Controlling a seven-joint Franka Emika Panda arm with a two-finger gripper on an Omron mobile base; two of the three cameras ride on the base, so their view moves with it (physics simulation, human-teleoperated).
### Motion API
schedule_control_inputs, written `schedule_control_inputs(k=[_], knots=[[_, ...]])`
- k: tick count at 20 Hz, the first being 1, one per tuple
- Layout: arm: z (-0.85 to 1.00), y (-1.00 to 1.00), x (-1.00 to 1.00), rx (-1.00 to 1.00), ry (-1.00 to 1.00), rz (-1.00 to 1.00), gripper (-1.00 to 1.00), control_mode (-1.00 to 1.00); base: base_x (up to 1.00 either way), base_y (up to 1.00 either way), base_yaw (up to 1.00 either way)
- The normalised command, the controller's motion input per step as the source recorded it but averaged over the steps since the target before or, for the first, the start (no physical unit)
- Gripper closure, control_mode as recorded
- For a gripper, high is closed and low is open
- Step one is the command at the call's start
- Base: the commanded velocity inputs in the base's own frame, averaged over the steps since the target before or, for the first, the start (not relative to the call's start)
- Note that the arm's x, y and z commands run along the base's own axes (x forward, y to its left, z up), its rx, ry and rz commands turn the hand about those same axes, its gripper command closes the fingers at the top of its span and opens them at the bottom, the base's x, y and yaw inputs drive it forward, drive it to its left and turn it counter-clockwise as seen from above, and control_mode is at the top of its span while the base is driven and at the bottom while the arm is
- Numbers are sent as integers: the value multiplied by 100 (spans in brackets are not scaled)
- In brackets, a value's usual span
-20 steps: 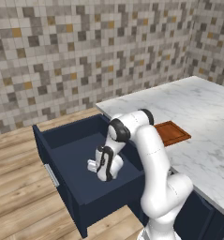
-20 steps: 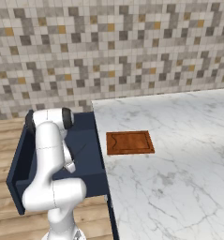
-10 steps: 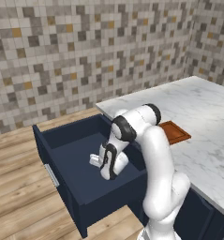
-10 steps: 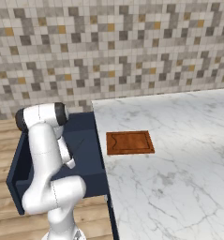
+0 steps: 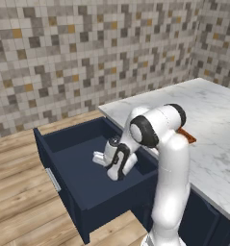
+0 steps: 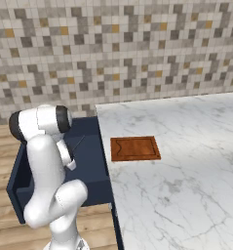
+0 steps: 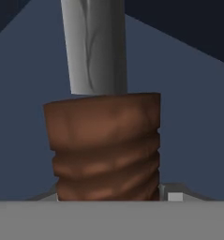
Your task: Pick up the knife from the drawer and place it on the cutting board. Then place the meat from the plate to the cutting board.
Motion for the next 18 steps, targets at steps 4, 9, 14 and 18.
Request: schedule_control_inputs(k=[4, 9, 14, 18], knots=[[52, 43, -42, 0, -1, 0, 100, -100, 0, 0, 0], [40, 49, -40, 0, 0, 0, 100, -100, 0, 0, 0], [58, 25, -45, 0, -7, 0, 100, -100, 0, 0, 0], [86, 0, -38, 0, -17, -3, 100, -100, 0, 0, 0]])
